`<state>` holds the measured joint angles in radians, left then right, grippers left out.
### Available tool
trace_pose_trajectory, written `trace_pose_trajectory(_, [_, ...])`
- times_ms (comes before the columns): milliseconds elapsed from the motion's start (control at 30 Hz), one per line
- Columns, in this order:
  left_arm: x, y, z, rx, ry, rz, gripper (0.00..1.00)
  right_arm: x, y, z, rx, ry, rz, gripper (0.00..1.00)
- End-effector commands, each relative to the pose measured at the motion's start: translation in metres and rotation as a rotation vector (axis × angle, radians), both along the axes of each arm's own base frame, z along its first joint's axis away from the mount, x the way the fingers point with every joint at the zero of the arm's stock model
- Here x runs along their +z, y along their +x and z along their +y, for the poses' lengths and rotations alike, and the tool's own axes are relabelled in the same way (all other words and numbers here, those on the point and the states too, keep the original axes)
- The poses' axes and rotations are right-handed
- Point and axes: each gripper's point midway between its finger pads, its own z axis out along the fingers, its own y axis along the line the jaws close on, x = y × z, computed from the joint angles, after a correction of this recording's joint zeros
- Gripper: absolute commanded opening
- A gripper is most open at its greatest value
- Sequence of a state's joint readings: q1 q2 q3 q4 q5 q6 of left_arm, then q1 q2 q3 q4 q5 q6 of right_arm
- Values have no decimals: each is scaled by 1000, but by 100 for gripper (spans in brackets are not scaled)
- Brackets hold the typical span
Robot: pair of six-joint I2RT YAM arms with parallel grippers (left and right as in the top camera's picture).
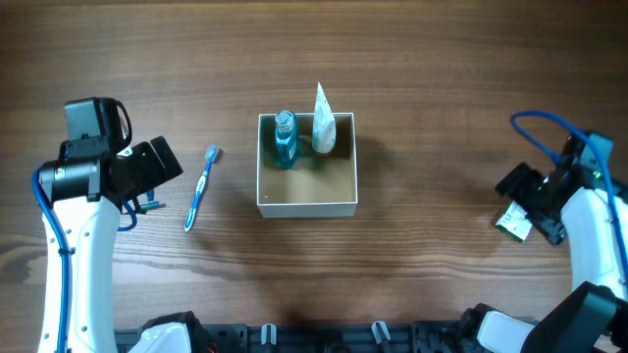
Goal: Pack container
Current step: 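Grasp the small white card box with the right gripper and drop it in the box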
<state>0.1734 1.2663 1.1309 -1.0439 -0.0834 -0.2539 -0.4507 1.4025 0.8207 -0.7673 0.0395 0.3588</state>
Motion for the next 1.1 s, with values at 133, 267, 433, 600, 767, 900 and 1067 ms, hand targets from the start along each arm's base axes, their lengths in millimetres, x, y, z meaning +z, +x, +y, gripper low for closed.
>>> trace_pose_trajectory(133, [6, 2, 4, 21, 13, -16, 100, -35, 1, -2, 102, -52, -35, 100])
trace_pose_trajectory(267, [6, 2, 4, 21, 13, -16, 100, -54, 0, -2, 114, -38, -4, 100])
trace_pose_trajectory(433, [6, 2, 4, 21, 13, -16, 100, -67, 2, -2, 114, -28, 14, 92])
trace_pose_trajectory(600, [6, 2, 4, 21, 12, -16, 100, -66, 3, -3, 115, -31, 7, 49])
trace_pose_trajectory(767, [6, 2, 4, 21, 13, -16, 100, -54, 16, 1, 126, 4, -33, 33])
trace_pose_trajectory(900, [6, 2, 4, 21, 13, -16, 100, 42, 73, 29, 343, 70, -253, 13])
trace_pose_trajectory(1067, [6, 2, 4, 21, 13, -17, 100, 163, 88, 153, 1052, -75, -401, 6])
